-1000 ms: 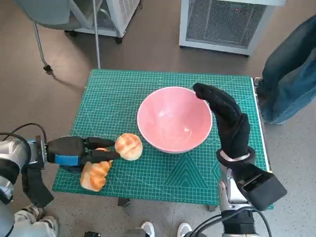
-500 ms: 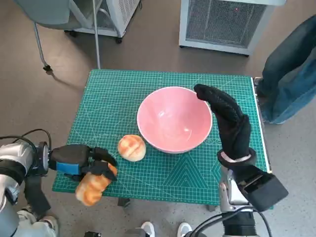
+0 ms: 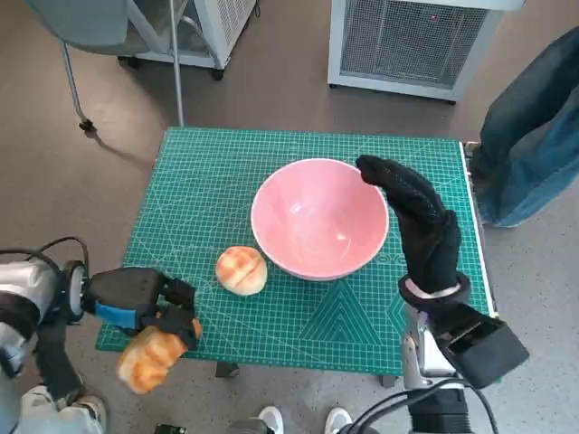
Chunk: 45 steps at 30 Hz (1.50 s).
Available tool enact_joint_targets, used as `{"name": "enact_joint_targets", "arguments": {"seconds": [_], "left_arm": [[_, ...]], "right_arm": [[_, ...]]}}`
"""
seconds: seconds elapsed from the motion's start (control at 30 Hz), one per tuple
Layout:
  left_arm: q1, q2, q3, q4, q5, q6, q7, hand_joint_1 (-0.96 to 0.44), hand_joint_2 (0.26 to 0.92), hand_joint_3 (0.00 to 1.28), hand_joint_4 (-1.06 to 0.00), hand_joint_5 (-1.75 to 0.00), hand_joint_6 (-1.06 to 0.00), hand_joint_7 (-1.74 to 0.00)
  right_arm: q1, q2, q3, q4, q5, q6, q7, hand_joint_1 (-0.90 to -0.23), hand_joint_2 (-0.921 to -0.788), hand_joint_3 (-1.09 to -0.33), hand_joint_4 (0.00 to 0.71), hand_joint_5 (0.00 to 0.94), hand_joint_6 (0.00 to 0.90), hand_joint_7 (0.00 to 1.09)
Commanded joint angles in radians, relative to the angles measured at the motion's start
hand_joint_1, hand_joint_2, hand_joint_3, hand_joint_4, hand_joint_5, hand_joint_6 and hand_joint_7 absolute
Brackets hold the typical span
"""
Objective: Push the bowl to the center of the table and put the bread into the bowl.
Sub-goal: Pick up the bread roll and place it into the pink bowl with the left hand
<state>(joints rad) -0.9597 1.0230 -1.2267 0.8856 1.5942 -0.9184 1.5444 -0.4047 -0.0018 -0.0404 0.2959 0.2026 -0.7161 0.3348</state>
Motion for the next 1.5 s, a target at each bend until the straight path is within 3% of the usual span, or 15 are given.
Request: {"name": "enact_joint_targets", "arguments": {"seconds": [0.03, 0.23, 0.4, 0.43, 0.6, 0.8, 0.9, 1.13, 1.5], "left_arm": [[-0.075, 0.063, 0.105, -0.105, -0.052, -0.045, 0.07, 0.0, 0.909, 0.0, -0.85, -0.92, -0.67, -1.19], [-0.159, 0.045, 0.256, -0.13, -0.156, -0.114, 0.016, 0.0, 0.899, 0.0, -0.89, -0.86, -0.67, -1.19], [-0.224, -0.022, 0.372, -0.082, -0.258, -0.126, -0.083, 0.0, 0.916, 0.02, -0.84, -0.93, -0.61, -1.24], [-0.241, -0.043, 0.392, -0.065, -0.279, -0.12, -0.108, 0.0, 0.917, 0.05, -0.79, -1.0, -0.57, -1.27], [-0.31, -0.144, 0.451, 0.007, -0.331, -0.075, -0.203, 0.0, 0.92, 0.07, -0.76, -1.03, -0.55, -1.29], [-0.383, -0.275, 0.479, 0.099, -0.375, -0.004, -0.349, 0.0, 0.92, 0.09, -0.75, -1.05, -0.52, -1.32], [-0.413, -0.335, 0.492, 0.134, -0.419, -0.005, -0.469, 0.0, 0.921, 0.07, -0.78, -1.02, -0.54, -1.29], [-0.453, -0.45, 0.492, 0.196, -0.453, 0.039, -0.651, 0.0, 0.92, 0.03, -0.81, -0.98, -0.59, -1.24], [-0.471, -0.583, 0.4, 0.294, -0.379, 0.167, -0.695, 0.0, 0.918, 0.01, -0.84, -0.9, -0.62, -1.25]], "right_arm": [[0.009, -0.005, -0.005, 0.024, 0.016, 0.015, 0.003, -0.616, -0.921, -0.813, 0.227, 0.003, -0.001, 0.61], [0.001, -0.009, -0.01, 0.039, 0.028, 0.011, 0.013, -0.616, -0.921, -0.812, 0.227, 0.002, -0.001, 0.61], [-0.007, -0.016, -0.014, 0.05, 0.04, 0.011, 0.023, -0.616, -0.921, -0.814, 0.226, 0.002, -0.001, 0.61], [-0.008, -0.017, -0.015, 0.052, 0.042, 0.01, 0.025, -0.616, -0.921, -0.814, 0.226, 0.002, -0.001, 0.61], [-0.015, -0.024, -0.019, 0.06, 0.053, 0.008, 0.037, -0.615, -0.921, -0.813, 0.226, 0.002, -0.001, 0.61], [-0.009, -0.031, -0.021, 0.043, 0.057, 0.013, 0.044, -0.61, -0.921, -0.816, 0.224, 0.001, -0.001, 0.61], [-0.007, -0.037, -0.024, 0.036, 0.065, 0.016, 0.049, -0.609, -0.921, -0.819, 0.221, 0.0, -0.001, 0.61], [0.001, -0.046, -0.025, 0.02, 0.074, 0.021, 0.053, -0.615, -0.921, -0.825, 0.212, 0.0, -0.001, 0.61], [0.017, -0.053, -0.029, -0.009, 0.077, 0.034, 0.048, -0.628, -0.921, -0.824, 0.206, 0.0, -0.001, 0.6]]}}
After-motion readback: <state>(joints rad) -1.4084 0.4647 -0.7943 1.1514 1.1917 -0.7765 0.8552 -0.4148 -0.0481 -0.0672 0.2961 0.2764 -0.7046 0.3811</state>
